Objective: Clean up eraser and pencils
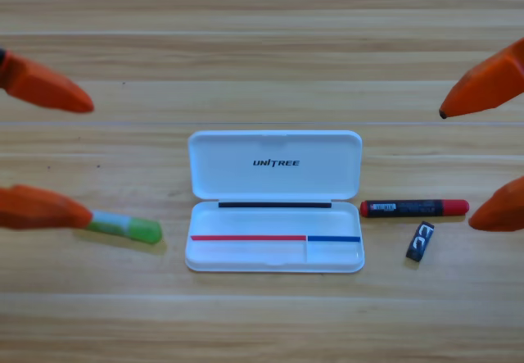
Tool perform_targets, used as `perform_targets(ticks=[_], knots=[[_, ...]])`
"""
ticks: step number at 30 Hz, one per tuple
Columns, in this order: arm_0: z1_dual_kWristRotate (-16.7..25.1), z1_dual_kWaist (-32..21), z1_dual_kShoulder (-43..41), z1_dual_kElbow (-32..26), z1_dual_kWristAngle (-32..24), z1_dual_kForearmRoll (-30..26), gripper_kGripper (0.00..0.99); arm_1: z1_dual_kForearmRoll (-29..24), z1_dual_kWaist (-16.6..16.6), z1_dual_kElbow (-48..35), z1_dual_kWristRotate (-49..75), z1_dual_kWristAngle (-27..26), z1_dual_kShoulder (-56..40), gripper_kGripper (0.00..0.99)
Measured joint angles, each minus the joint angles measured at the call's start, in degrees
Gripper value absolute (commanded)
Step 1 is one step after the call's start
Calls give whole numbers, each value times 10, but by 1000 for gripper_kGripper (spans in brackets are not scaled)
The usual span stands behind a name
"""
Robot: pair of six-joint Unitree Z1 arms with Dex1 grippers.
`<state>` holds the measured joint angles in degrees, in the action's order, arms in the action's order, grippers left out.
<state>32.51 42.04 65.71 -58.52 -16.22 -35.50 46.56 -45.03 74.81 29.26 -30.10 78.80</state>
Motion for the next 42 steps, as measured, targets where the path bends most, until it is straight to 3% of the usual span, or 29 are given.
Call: perform_targets(ticks=[18, 22, 27, 32, 38, 42], knots=[[39, 0, -1, -49, 31, -67, 962, 0, 0, -9, -46, 2, 0, 986], [87, 0, 3, -116, 55, -132, 980, -1, 0, -9, -138, 71, 1, 986], [141, 0, 36, -184, 130, -171, 986, -1, 0, -9, -250, 221, 24, 988], [195, -7, 74, -249, 148, -234, 989, -1, 0, -13, -370, 320, 55, 985], [261, -13, 138, -352, 150, -332, 986, 1, 0, -14, -533, 317, 122, 988], [315, -16, 191, -363, 151, -367, 973, 1, 0, -16, -616, 294, 186, 989]])
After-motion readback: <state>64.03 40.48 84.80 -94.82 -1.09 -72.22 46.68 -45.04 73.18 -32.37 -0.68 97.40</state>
